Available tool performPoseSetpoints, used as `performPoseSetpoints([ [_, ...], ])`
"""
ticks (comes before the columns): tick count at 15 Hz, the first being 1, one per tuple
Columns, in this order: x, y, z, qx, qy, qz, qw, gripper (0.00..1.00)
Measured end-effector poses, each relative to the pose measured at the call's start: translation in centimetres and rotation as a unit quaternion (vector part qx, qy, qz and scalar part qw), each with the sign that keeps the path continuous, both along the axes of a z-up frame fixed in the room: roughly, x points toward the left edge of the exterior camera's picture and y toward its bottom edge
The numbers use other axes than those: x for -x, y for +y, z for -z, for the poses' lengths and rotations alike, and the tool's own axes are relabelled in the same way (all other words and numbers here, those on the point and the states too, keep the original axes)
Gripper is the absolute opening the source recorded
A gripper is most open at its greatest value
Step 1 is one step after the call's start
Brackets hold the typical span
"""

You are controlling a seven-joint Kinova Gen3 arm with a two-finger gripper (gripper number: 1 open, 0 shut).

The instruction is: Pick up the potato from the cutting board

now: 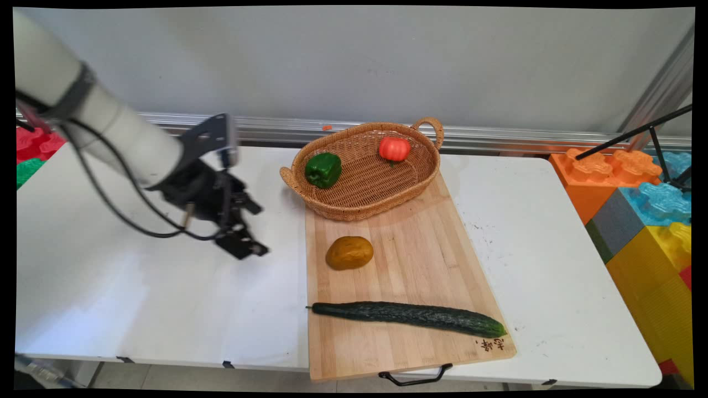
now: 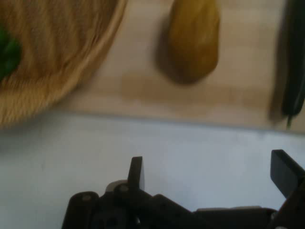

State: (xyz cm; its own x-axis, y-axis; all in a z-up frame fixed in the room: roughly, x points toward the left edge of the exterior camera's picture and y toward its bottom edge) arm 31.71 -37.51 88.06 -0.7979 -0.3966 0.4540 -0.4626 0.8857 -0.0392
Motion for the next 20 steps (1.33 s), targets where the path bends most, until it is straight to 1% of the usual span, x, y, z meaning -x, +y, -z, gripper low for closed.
performPoseSetpoints([
  [1,0.7,-0.2,0.0,0.002,0.003,0.004,1.0000,1.00],
  [2,2.2,-0.8,0.0,0.007,0.009,0.013,0.9999,1.00],
  [4,4.1,-1.7,0.3,0.015,0.014,0.025,0.9995,1.00],
  [5,4.7,-2.0,0.5,0.019,0.015,0.030,0.9992,1.00],
  [8,6.9,-3.2,2.0,0.026,0.016,0.048,0.9984,1.00],
  [9,7.3,-3.5,2.5,0.027,0.016,0.052,0.9982,1.00],
  [12,9.0,-4.7,5.0,0.029,0.011,0.067,0.9973,1.00],
  [15,10.1,-5.5,6.8,0.032,0.009,0.076,0.9966,1.00],
  [20,11.4,-6.6,9.3,0.039,0.007,0.081,0.9959,1.00],
])
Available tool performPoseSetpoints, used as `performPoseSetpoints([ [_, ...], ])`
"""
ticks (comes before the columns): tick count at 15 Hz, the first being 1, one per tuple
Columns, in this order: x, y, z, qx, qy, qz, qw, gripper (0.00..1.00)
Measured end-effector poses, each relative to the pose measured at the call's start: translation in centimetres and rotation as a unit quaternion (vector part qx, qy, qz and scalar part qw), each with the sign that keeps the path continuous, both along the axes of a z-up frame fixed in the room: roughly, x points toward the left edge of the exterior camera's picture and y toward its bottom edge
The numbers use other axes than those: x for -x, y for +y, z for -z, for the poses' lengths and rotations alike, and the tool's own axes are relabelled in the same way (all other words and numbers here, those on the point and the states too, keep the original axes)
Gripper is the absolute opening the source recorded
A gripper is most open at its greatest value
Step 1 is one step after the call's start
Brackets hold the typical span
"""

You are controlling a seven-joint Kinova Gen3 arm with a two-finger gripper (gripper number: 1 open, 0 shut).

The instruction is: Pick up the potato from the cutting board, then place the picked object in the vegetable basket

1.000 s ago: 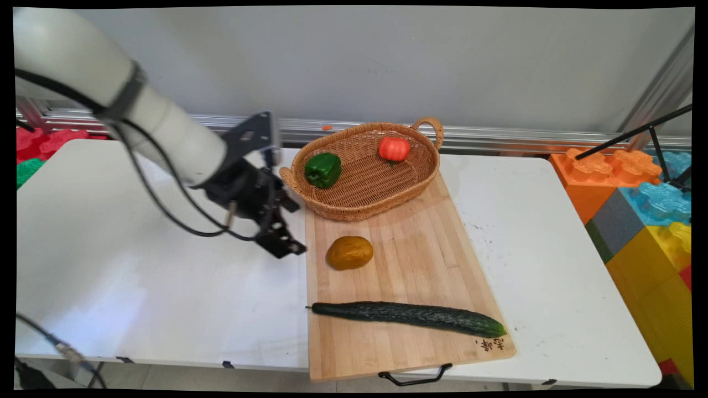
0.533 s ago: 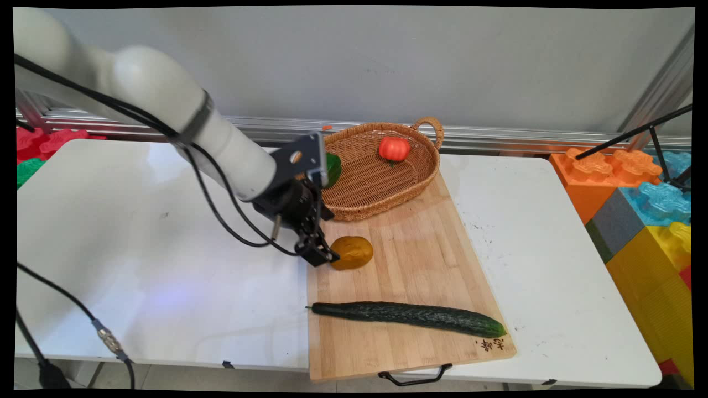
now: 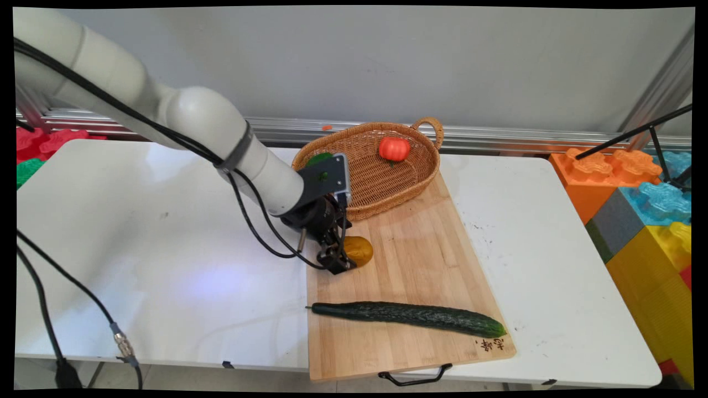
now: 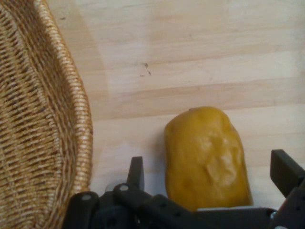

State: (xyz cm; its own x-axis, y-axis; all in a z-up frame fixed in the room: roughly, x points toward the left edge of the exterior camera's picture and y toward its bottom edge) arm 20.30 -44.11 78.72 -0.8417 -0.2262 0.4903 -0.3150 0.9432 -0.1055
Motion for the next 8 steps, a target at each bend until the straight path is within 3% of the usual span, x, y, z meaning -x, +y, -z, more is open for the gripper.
performPoseSetpoints([
  [2,0.4,-0.2,0.8,-0.001,-0.001,0.001,1.0000,1.00],
  [3,0.5,-0.3,1.2,0.000,-0.002,0.003,1.0000,0.00],
  [8,0.9,0.1,1.4,-0.002,-0.001,0.005,1.0000,0.00],
])
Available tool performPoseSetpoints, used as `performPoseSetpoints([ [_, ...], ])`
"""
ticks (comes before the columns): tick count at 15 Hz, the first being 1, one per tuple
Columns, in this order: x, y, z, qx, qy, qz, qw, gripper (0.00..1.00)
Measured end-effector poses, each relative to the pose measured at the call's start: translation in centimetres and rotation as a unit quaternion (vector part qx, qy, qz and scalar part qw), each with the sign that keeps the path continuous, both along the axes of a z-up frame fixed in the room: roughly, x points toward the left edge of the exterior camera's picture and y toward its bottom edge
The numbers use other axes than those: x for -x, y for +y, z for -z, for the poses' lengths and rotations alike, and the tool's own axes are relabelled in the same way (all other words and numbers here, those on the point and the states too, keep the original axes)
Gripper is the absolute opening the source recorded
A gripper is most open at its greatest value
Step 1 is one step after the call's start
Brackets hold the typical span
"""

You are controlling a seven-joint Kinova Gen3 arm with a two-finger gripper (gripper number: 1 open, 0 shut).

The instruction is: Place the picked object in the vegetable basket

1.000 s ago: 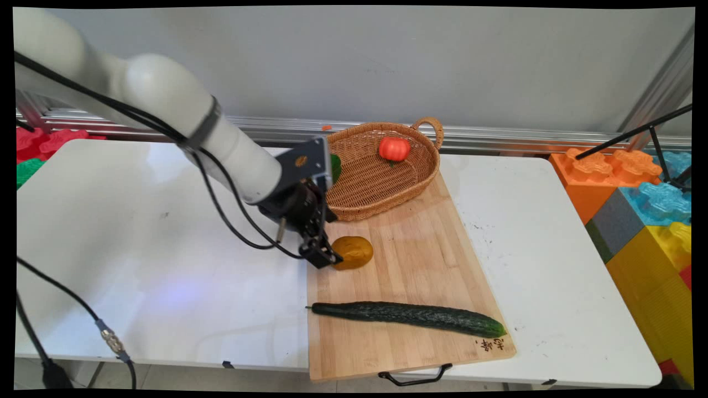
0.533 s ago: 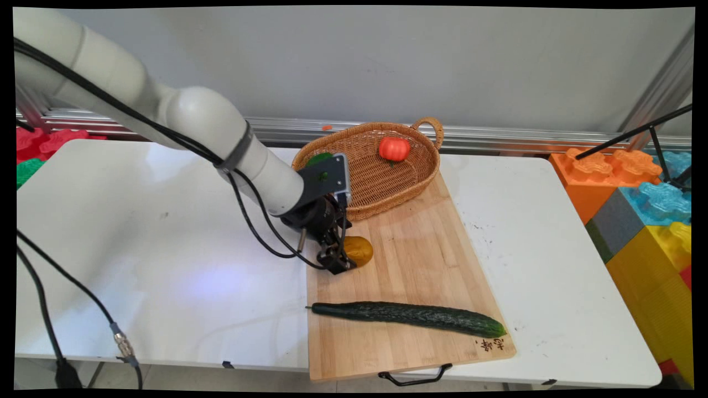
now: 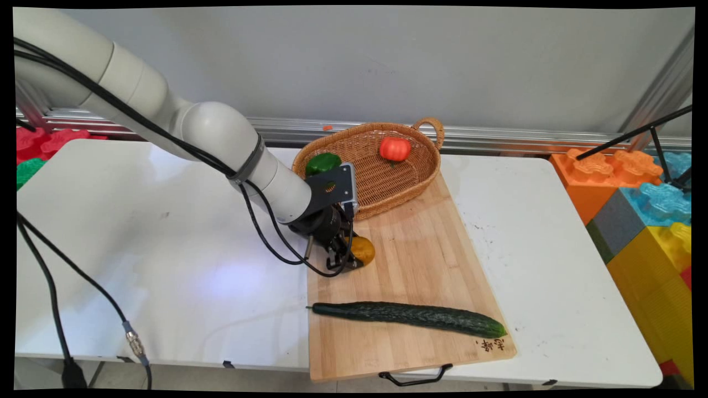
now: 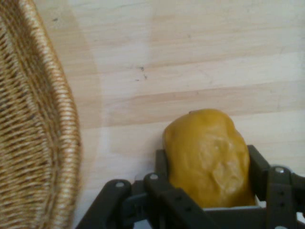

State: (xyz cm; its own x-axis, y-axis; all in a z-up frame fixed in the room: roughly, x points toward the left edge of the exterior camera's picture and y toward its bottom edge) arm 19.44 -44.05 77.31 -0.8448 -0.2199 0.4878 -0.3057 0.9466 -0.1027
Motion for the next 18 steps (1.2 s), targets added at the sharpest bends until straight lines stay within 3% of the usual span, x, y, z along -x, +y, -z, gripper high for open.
performPoseSetpoints([
  [4,0.4,0.8,-1.4,-0.006,0.009,-0.007,0.9999,0.00],
  [9,1.4,2.3,-6.5,-0.004,0.034,-0.032,0.9989,0.00],
  [14,2.3,2.3,-12.3,0.042,0.055,-0.047,0.9965,0.00],
  [18,2.4,0.0,-17.2,0.112,0.066,-0.083,0.9880,0.00],
])
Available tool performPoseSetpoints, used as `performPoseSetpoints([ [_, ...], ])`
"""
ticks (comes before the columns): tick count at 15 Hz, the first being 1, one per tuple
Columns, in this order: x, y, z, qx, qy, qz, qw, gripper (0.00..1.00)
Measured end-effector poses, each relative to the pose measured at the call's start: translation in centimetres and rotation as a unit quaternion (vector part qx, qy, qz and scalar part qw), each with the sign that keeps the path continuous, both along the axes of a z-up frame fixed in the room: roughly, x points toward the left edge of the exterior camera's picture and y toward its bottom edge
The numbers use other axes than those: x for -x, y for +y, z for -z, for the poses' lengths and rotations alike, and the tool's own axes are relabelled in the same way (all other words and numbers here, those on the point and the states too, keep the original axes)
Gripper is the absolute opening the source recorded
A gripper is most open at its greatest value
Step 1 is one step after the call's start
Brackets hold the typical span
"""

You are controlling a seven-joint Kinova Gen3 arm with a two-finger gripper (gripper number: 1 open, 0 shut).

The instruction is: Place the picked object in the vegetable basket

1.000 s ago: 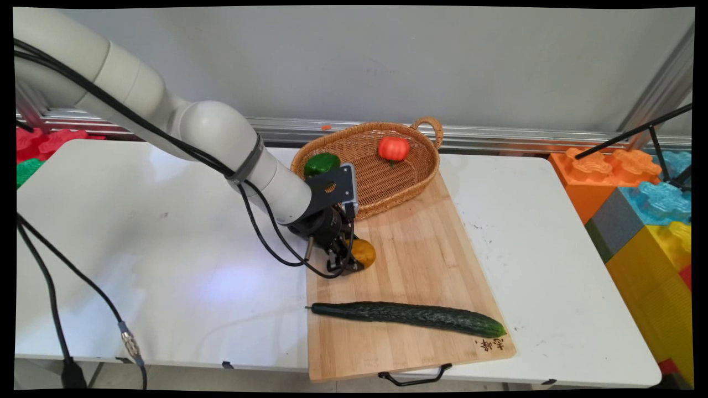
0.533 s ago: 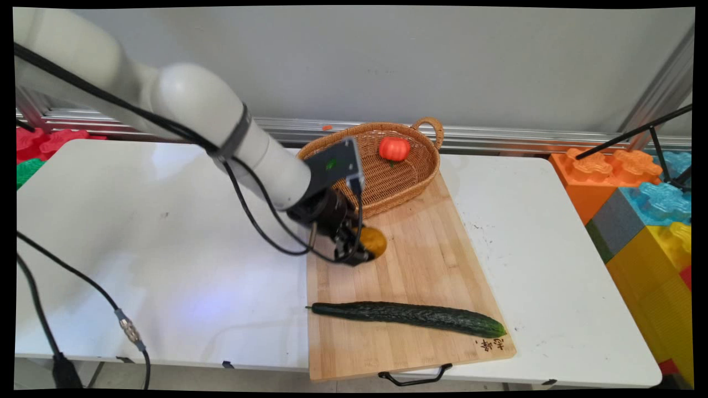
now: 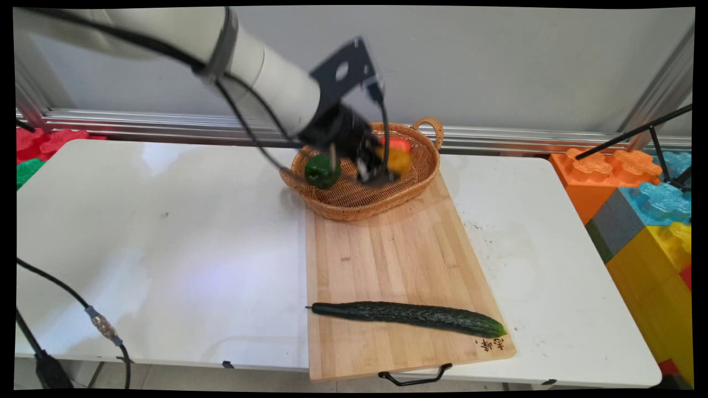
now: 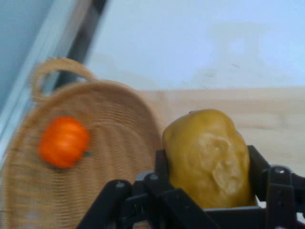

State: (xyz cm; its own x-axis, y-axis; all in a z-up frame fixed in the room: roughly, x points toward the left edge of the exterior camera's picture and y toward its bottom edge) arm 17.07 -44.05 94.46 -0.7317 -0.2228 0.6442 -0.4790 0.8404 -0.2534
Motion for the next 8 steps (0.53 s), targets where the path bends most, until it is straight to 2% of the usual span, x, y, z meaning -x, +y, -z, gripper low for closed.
performPoseSetpoints([
  [2,-0.5,-1.4,-1.2,0.023,0.004,-0.026,0.9994,0.00],
  [4,-1.3,-3.5,-2.2,0.052,0.007,-0.063,0.9966,0.00],
  [6,-2.2,-5.6,-2.2,0.070,0.007,-0.094,0.9931,0.00],
  [8,-2.8,-7.5,-1.3,0.074,0.004,-0.118,0.9903,0.00],
])
